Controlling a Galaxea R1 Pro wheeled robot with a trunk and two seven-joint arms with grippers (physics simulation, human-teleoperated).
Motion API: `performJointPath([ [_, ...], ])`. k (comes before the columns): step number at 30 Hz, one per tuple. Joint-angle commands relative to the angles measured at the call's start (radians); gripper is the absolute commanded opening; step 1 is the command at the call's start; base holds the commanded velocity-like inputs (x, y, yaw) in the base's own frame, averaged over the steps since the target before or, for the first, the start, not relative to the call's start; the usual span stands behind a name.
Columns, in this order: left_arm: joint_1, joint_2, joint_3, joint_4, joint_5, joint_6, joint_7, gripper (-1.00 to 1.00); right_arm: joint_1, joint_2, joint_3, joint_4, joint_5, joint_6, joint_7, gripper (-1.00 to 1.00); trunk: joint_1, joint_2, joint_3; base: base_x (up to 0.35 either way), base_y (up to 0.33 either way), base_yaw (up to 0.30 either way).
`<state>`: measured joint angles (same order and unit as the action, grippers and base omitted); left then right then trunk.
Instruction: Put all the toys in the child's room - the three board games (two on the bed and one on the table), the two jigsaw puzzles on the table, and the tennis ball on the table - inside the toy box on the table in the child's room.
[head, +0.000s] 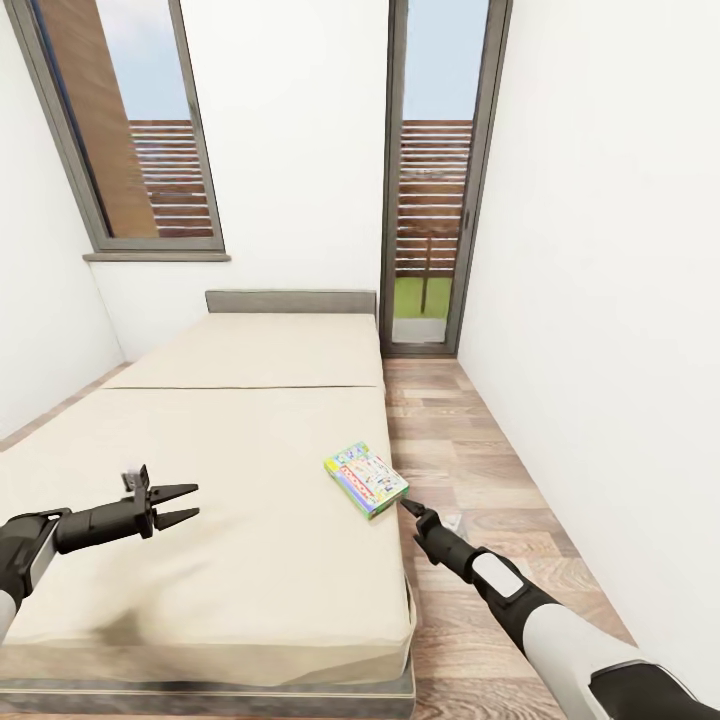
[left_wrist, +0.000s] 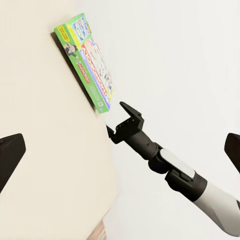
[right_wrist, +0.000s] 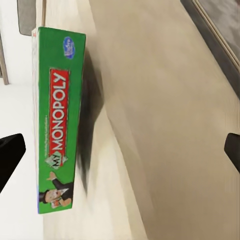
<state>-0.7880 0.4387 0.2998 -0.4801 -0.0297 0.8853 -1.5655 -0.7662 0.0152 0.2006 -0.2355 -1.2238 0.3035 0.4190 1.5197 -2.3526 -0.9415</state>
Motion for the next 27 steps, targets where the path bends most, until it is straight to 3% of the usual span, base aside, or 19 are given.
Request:
performJointPath([
  [1, 0.000, 0.000, 0.001, 0.000, -0.003, 0.011, -0.005, 1.00, -0.001, 0.000, 0.003, 0.001, -0.006, 0.003, 0.002, 1.00, 0.000, 0.000, -0.001, 0.000, 0.000, 0.000],
  [27, 0.000, 0.000, 0.004, 0.000, -0.005, 0.010, -0.005, 1.00, -0.001, -0.011, 0.004, -0.001, -0.006, 0.002, 0.004, 1.00, 0.000, 0.000, -0.001, 0.000, 0.000, 0.000],
])
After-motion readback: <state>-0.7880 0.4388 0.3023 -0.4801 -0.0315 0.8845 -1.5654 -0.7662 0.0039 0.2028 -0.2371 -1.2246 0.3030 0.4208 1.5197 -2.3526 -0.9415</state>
